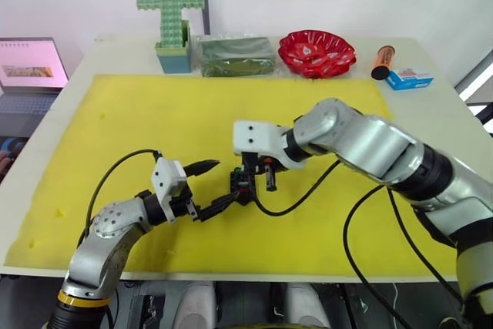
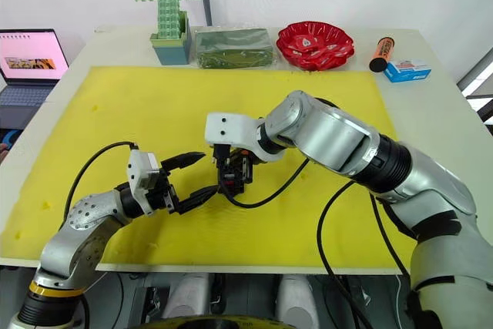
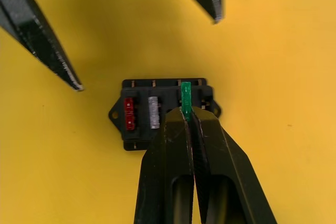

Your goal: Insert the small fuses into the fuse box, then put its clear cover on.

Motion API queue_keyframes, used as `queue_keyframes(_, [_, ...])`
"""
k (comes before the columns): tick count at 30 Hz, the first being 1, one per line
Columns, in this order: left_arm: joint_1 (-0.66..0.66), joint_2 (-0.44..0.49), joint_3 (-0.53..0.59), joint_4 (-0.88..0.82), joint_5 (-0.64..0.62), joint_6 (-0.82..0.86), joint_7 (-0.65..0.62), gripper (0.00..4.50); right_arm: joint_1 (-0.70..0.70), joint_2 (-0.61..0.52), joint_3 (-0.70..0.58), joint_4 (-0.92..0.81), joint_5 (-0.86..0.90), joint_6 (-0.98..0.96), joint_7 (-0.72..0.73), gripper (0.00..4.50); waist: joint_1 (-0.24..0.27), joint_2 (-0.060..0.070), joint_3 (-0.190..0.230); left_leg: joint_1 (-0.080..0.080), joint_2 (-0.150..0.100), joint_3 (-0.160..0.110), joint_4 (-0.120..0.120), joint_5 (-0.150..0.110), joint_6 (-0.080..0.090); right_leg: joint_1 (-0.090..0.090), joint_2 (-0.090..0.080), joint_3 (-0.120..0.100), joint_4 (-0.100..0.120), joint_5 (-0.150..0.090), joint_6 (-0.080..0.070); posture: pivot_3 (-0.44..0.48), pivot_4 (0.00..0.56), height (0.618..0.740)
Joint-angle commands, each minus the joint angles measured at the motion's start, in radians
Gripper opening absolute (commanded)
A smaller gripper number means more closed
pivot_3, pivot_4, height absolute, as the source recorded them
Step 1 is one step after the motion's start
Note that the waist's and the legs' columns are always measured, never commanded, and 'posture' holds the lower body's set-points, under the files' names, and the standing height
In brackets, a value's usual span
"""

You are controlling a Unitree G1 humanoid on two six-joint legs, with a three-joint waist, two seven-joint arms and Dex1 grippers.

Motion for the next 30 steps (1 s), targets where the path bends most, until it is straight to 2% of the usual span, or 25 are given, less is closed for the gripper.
queue_keyframes(1, [-0.011, 0.004, -0.001, -0.014, 0.005, -0.016, -0.005, 4.50, -0.003, 0.010, -0.016, 0.011, -0.042, -0.026, 0.019, 0.05, 0.000, 0.000, 0.000, 0.000, 0.000, 0.000, 0.000, 0.000, 0.000, 0.000, 0.000, 0.000, 0.000, 0.000, 0.000, 0.000, 0.150, 0.740])
queue_keyframes(14, [-0.025, -0.002, -0.014, 0.021, 0.036, -0.043, -0.023, 4.50, 0.031, 0.028, 0.004, 0.059, -0.142, -0.079, 0.082, 0.05, 0.000, 0.000, 0.000, 0.000, 0.000, 0.000, 0.000, 0.000, 0.000, 0.000, 0.000, 0.000, 0.000, 0.000, 0.000, 0.000, 0.150, 0.740])
queue_keyframes(30, [-0.028, -0.004, -0.014, 0.040, 0.045, -0.059, -0.032, 4.50, 0.035, 0.031, -0.015, 0.039, -0.187, -0.085, 0.153, 0.05, 0.000, 0.000, 0.000, 0.000, 0.000, 0.000, 0.000, 0.000, 0.000, 0.000, 0.000, 0.000, 0.000, 0.000, 0.000, 0.000, 0.150, 0.740])
